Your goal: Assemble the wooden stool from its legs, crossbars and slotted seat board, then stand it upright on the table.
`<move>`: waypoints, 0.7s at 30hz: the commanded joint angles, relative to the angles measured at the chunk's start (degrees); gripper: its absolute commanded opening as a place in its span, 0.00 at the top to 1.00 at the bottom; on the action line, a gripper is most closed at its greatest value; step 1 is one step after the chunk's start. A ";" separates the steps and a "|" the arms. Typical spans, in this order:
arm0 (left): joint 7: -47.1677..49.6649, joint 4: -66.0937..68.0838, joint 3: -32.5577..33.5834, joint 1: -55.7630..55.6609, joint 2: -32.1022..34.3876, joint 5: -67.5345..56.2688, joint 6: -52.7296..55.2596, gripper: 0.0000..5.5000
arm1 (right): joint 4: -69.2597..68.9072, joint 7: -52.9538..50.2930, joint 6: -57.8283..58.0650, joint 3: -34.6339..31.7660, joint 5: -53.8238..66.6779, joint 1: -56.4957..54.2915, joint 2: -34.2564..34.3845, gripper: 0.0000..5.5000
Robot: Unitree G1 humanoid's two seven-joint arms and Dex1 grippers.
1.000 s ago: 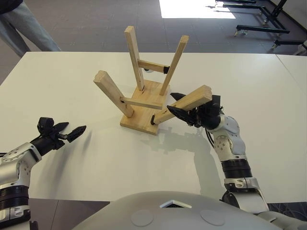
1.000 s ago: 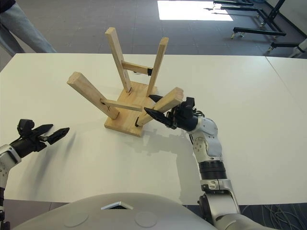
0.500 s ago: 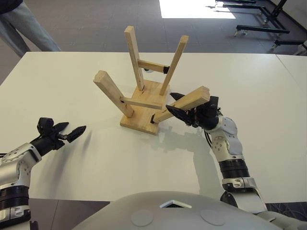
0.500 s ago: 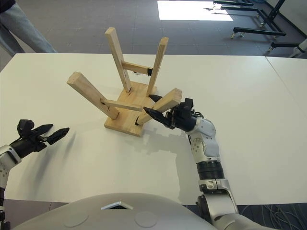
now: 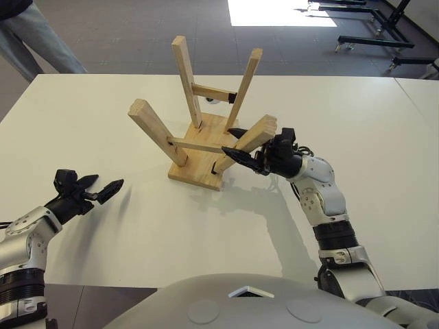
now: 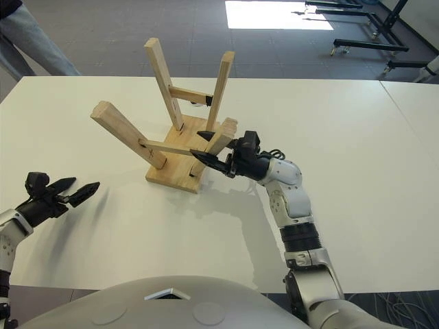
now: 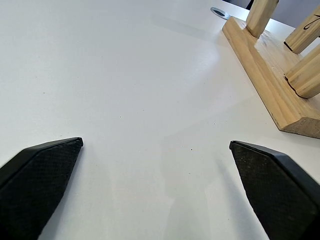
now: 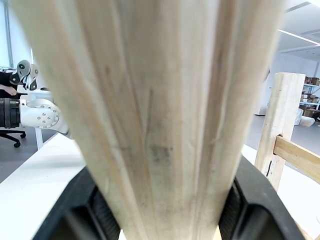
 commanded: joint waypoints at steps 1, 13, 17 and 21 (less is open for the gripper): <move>0.31 3.19 -3.45 4.29 -2.75 1.66 4.01 0.02 | -1.42 -0.85 2.24 1.55 -1.57 -0.58 -1.05 0.63; 1.03 0.51 -3.74 5.23 -2.70 0.84 4.78 0.02 | -2.97 -2.93 2.92 3.28 -3.11 -0.30 -1.81 0.63; 1.11 -1.01 -3.87 5.39 -2.60 0.28 5.38 0.02 | -3.00 -3.44 3.36 3.42 -3.01 -0.76 -1.89 0.63; 1.46 -2.64 -4.08 5.63 -2.75 -0.14 5.87 0.02 | -3.20 -4.37 3.64 3.66 -3.51 -0.98 -2.06 0.63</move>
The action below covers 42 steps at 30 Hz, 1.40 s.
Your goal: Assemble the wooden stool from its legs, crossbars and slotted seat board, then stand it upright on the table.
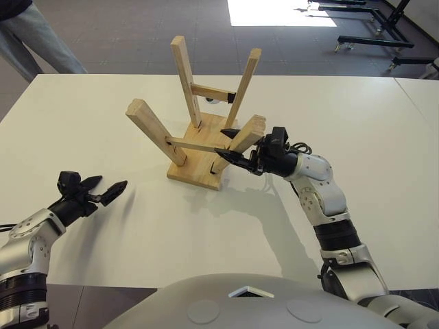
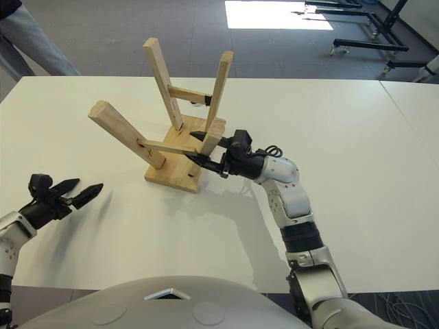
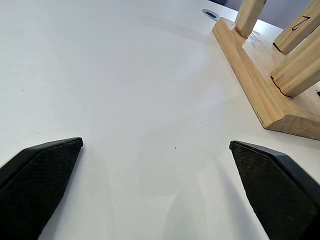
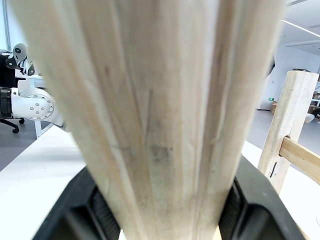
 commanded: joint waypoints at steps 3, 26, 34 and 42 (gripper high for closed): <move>1.07 0.21 -3.92 3.56 -2.28 1.21 5.63 0.02 | -0.16 -1.32 2.07 1.12 -2.14 -0.94 -0.83 0.63; 6.03 -23.38 -0.22 7.41 -0.59 -8.03 16.99 0.02 | -1.62 -5.97 6.12 2.25 -4.40 -3.07 -0.78 0.63; 16.10 -39.78 10.22 2.66 0.67 -27.37 31.05 0.02 | -2.38 -7.39 5.17 1.39 -4.67 -0.63 -1.04 0.63; 24.98 -43.58 10.70 0.72 0.93 -38.17 33.85 0.05 | -2.87 -7.82 4.62 1.06 -4.58 0.63 -1.28 0.63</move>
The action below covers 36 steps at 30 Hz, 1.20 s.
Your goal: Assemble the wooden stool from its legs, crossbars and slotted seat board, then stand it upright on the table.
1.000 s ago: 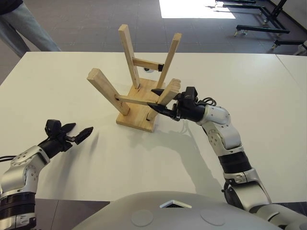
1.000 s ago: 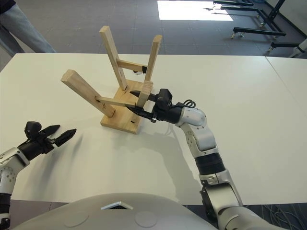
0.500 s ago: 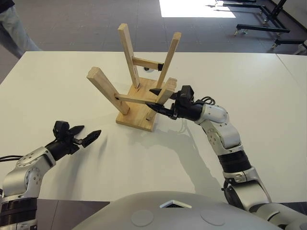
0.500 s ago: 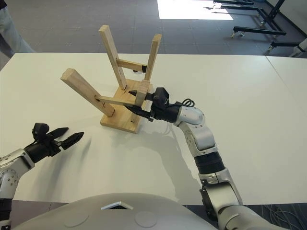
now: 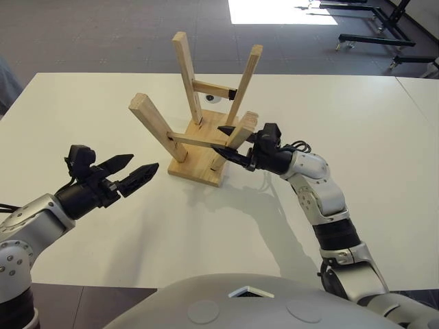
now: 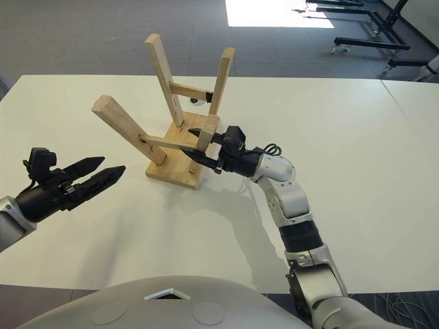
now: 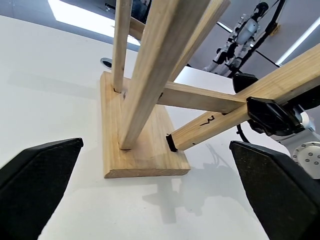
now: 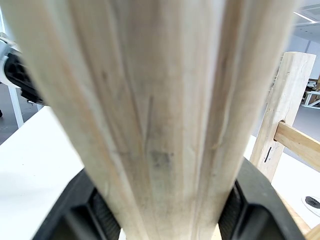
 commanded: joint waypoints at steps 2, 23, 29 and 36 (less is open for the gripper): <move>3.95 0.45 -0.05 -1.49 1.61 -3.31 1.03 0.09 | 0.10 -0.48 0.22 -0.35 -1.10 0.77 -0.99 0.63; 30.50 -8.30 -11.64 -13.87 5.48 -27.70 -10.49 0.70 | 2.33 -0.31 0.42 0.29 -1.26 -1.96 0.09 0.63; 35.60 -7.20 -21.15 -16.74 2.28 -18.31 -11.65 0.84 | 1.89 0.01 0.53 0.84 -1.31 -1.66 0.07 0.63; 36.50 -6.69 -26.14 -19.87 -1.40 -10.50 -12.67 0.99 | 1.07 0.05 0.39 1.40 -1.27 -0.47 -0.11 0.63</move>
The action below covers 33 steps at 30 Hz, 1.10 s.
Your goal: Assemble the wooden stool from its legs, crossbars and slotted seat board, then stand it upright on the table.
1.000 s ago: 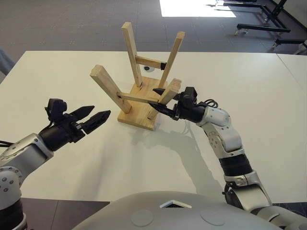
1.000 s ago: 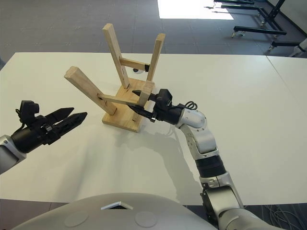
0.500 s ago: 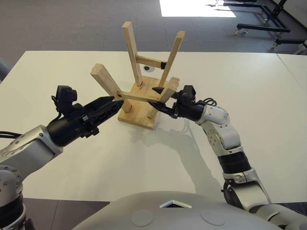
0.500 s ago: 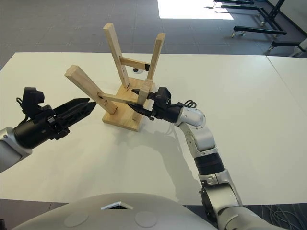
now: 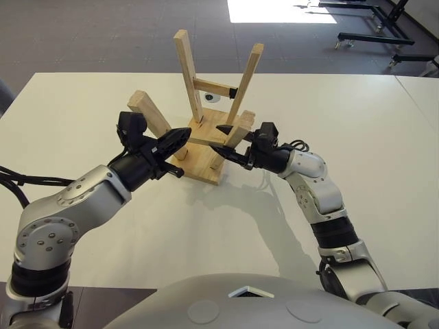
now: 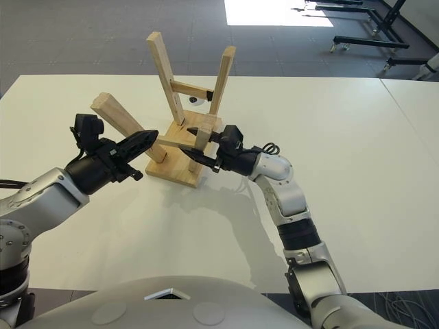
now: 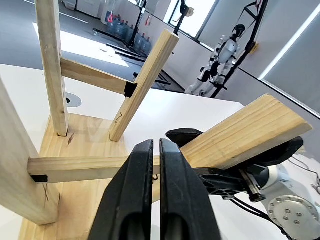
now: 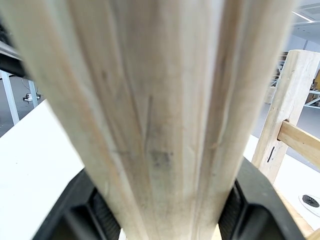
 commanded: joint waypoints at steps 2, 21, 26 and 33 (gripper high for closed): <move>0.92 0.33 -1.08 -4.89 -2.02 2.84 -1.10 0.99 | -0.42 -0.06 0.83 0.57 -0.79 1.05 -0.45 0.63; -9.40 14.87 -13.25 6.73 -7.86 28.11 -6.74 0.99 | 0.48 0.18 1.72 0.71 -0.27 -0.83 -0.33 0.63; -12.87 16.16 -12.92 6.80 -10.44 33.36 -9.71 0.99 | 0.37 0.59 2.20 0.50 -0.28 -1.05 -0.54 0.63; -9.43 8.46 -5.97 -1.27 -11.38 28.27 -3.39 0.99 | 0.22 0.39 1.85 0.49 -0.64 -0.47 -0.65 0.63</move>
